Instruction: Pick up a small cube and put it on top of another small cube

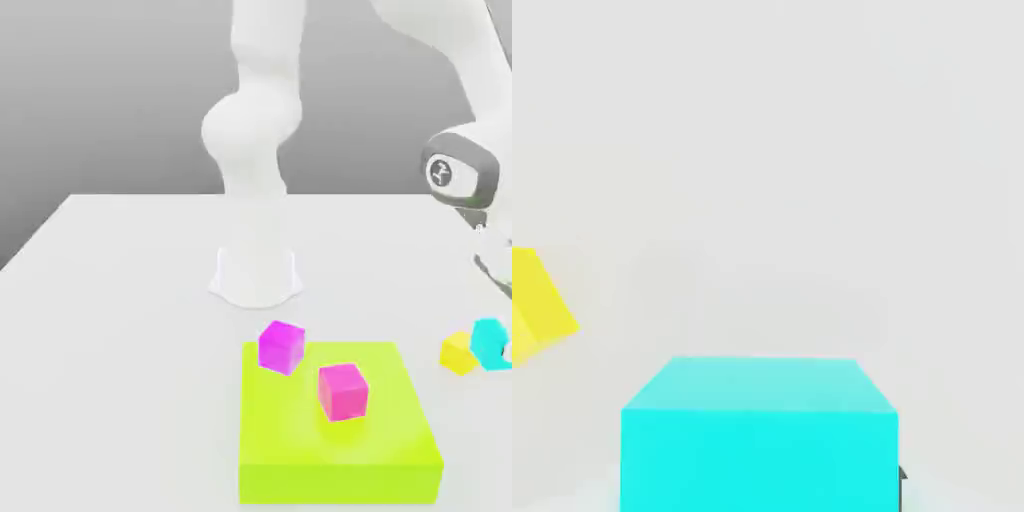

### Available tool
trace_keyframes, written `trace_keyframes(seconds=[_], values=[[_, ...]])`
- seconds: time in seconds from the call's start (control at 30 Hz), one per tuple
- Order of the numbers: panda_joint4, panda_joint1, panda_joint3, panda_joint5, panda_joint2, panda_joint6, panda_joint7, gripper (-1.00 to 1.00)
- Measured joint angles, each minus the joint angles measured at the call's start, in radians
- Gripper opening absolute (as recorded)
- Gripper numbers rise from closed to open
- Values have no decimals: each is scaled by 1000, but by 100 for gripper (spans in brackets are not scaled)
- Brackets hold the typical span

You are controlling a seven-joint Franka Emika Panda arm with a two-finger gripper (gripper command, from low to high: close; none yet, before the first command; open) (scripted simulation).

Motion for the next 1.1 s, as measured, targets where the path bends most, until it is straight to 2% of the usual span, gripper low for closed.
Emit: trace_keyframes(seconds=[0.57, 1.1], values=[[-83, 81, 34, -95, -131, -35, 1173, -100], [-200, 95, 99, -146, -151, 57, 2241, -100]])
